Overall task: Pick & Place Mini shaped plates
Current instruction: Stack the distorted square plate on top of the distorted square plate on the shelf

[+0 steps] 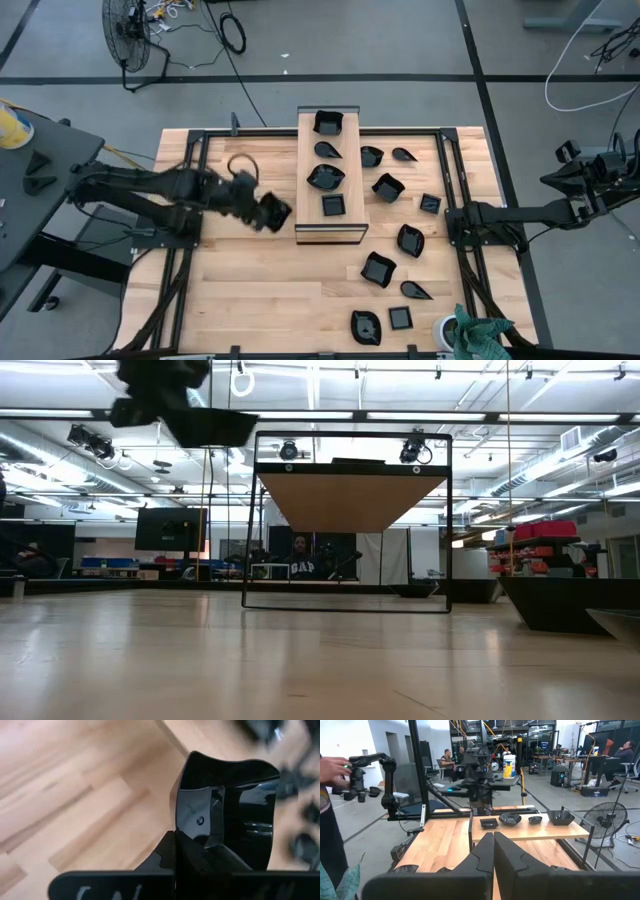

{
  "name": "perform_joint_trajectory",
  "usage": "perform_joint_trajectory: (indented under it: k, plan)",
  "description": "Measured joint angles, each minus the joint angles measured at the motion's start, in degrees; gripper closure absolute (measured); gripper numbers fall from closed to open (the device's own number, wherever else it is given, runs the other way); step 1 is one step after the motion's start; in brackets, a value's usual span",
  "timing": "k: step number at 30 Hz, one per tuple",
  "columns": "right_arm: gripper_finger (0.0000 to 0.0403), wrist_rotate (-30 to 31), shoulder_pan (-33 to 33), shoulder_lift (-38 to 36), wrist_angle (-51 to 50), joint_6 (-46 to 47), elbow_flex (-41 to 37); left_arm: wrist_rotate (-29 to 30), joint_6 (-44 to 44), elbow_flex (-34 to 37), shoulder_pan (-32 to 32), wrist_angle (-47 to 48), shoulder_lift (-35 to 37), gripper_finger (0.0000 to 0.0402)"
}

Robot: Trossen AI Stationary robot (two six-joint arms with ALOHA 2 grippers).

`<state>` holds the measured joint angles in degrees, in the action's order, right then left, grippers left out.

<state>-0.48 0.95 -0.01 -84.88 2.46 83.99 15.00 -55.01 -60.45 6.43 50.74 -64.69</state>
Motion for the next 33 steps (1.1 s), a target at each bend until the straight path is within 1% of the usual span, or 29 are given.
perform_joint_trajectory:
  k: [3,8,13,15,17,23,27,29,33]
  plan:
    - [0.0392,0.0,0.0,0.0,0.0,0.0,0.0,0.0,-1.6,0.0,-5.8,-2.9,-0.1,0.0401]
    - [0.0392,0.0,0.0,0.0,0.0,0.0,0.0,-1.1,-3.0,0.0,-14.6,-11.2,-0.6,0.0401]
    - [0.0392,0.0,0.0,0.0,0.0,0.0,0.0,-0.8,-3.9,-0.2,-22.0,-19.4,-2.0,0.0401]
    - [0.0392,0.0,0.0,0.0,0.0,0.0,0.0,-1.4,-3.9,0.0,-24.7,-20.4,-2.8,0.0401]
    - [0.0392,0.0,0.0,0.0,0.0,0.0,0.0,-2.6,-2.9,0.0,-27.1,-24.1,-3.7,0.0401]
    - [0.0392,0.0,0.0,0.0,0.0,0.0,0.0,-7.3,2.8,0.0,-34.3,-33.2,-5.6,0.0401]
    - [0.0392,0.0,0.0,0.0,0.0,0.0,0.0,-11.5,8.8,0.0,-38.6,-39.2,-6.6,0.04]
    - [0.0392,0.0,0.0,0.0,0.0,0.0,0.0,-15.1,11.7,0.0,-40.7,-41.2,-7.7,0.04]
    - [0.0392,0.0,0.0,0.0,0.0,0.0,0.0,-23.8,14.6,0.0,-44.0,-45.9,-10.6,0.04]
